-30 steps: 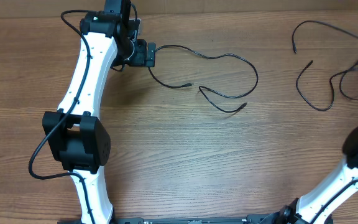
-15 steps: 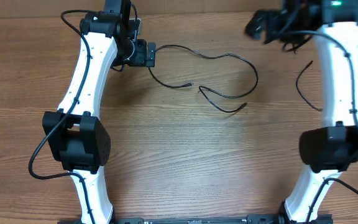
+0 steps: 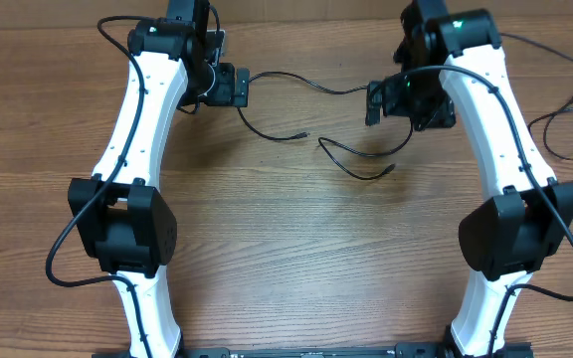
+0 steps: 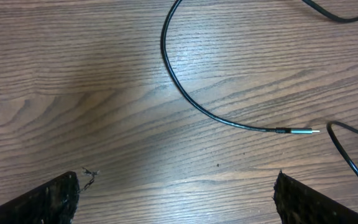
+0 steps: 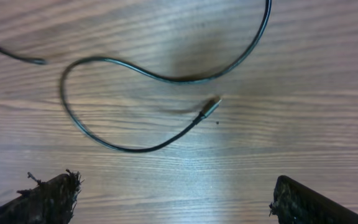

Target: Untangle cables

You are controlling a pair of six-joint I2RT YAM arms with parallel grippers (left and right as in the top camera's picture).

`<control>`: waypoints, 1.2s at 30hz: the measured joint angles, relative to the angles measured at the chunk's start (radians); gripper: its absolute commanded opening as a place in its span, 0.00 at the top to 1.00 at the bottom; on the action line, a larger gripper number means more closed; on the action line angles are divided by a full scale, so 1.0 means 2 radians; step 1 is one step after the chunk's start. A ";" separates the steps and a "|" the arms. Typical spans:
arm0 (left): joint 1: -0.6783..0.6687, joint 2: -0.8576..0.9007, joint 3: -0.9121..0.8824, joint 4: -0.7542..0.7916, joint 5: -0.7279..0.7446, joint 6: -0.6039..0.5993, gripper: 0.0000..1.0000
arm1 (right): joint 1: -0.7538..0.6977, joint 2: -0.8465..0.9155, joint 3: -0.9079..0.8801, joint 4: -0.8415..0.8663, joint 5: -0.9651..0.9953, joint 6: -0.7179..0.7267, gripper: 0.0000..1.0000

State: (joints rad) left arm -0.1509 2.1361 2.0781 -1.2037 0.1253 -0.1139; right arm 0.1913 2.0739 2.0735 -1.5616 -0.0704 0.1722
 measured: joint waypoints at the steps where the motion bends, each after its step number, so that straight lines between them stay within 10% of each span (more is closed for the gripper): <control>1: 0.000 0.000 0.000 0.000 0.000 0.000 0.01 | 0.000 0.000 -0.014 0.007 -0.002 0.000 0.00; 36: 0.000 0.000 0.000 0.000 0.000 0.000 0.01 | 0.091 0.003 -0.192 0.259 -0.075 -0.308 0.07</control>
State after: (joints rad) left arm -0.1509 2.1361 2.0781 -1.2037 0.1253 -0.1139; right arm 0.3740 2.0792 1.6905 -1.0443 -0.2207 -0.4446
